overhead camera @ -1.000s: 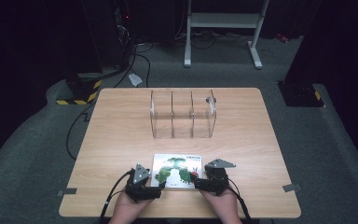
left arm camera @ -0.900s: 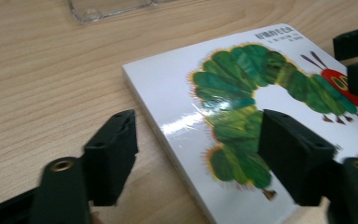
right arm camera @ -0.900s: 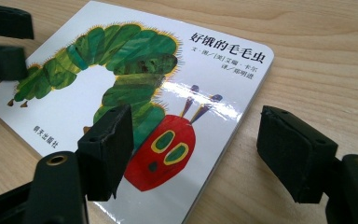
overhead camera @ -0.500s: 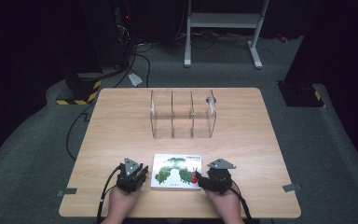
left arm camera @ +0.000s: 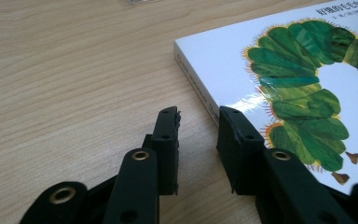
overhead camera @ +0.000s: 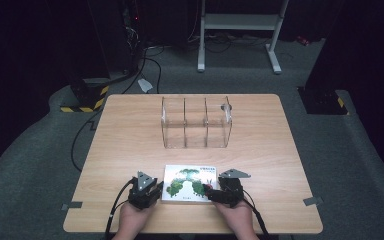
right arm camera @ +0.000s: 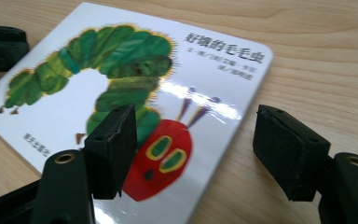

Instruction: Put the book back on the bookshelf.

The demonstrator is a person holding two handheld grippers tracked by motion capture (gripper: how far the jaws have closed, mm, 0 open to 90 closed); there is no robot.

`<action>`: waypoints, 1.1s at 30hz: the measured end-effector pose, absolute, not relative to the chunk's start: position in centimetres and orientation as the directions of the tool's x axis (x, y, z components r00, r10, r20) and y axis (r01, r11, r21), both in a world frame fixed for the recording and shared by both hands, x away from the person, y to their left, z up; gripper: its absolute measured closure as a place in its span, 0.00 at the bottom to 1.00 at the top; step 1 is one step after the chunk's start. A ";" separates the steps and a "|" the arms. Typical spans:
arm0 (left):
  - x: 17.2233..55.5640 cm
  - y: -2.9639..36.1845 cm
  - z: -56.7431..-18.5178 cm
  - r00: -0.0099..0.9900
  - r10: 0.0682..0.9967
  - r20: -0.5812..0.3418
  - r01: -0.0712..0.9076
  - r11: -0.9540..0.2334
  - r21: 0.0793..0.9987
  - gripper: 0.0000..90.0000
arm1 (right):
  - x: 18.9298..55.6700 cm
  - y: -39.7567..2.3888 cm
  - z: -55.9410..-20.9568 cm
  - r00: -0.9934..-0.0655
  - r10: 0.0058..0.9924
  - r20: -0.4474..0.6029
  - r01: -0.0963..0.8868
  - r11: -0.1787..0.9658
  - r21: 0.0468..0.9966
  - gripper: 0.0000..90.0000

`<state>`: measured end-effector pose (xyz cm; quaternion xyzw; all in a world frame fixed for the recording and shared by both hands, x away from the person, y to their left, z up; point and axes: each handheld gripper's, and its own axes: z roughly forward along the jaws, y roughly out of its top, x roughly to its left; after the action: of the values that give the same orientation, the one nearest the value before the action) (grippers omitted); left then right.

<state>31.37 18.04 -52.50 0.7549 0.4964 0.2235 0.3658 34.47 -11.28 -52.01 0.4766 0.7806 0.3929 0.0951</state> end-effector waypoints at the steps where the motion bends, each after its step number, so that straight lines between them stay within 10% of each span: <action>1: 31.3 18.0 -52.5 0.406 0.913 -0.025 0.584 -0.239 0.776 0.77 | 34.5 -11.1 -52.0 -0.537 0.810 0.237 0.668 0.236 0.706 0.31; 33: 31.0 17.4 -52.6 0.431 0.901 0.037 0.564 -0.301 0.769 0.77 | 33.0 -12.5 -50.1 -0.503 0.784 0.363 0.635 0.050 0.770 0.40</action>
<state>30.96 17.37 -52.64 0.7699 0.4759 0.2406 0.3505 32.98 -12.54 -50.13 0.4927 0.7205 0.4818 0.0773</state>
